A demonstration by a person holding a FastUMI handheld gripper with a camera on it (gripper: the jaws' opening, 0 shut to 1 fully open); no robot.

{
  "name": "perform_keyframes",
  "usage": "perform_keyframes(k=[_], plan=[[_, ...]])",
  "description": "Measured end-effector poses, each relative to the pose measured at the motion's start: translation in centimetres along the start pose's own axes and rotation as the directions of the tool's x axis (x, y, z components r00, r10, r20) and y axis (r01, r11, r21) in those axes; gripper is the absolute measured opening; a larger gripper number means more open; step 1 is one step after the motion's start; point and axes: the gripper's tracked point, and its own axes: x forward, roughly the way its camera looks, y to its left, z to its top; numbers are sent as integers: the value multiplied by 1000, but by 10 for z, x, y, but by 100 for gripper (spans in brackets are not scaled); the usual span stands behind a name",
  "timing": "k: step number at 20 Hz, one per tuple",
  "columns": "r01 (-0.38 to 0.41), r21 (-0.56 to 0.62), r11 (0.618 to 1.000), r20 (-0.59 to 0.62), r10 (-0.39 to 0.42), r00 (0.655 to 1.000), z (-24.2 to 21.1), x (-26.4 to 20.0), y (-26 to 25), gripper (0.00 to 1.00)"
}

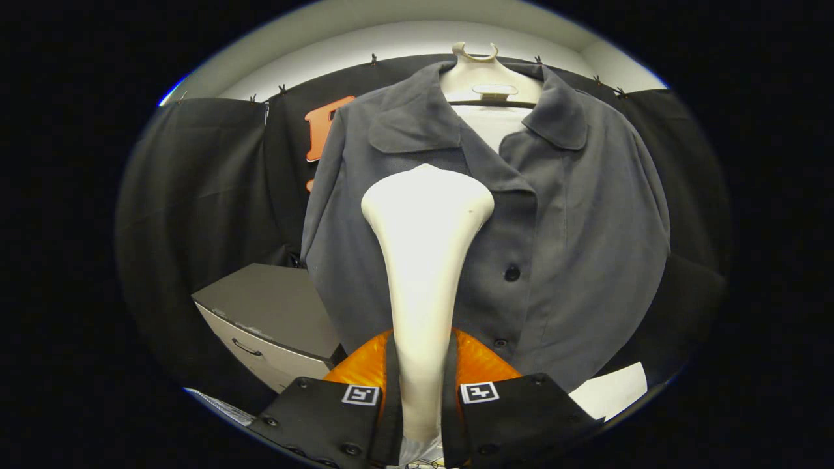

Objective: Iron the clothes twice with a garment steamer, once on the left side and once on the right side.

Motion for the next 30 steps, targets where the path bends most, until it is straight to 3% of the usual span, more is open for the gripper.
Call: perform_keyframes(k=[14, 30], plan=[[60, -33, 998, -167, -65, 984, -102, 3, 1, 32], [76, -13, 997, -396, -75, 915, -248, 2, -10, 32]])
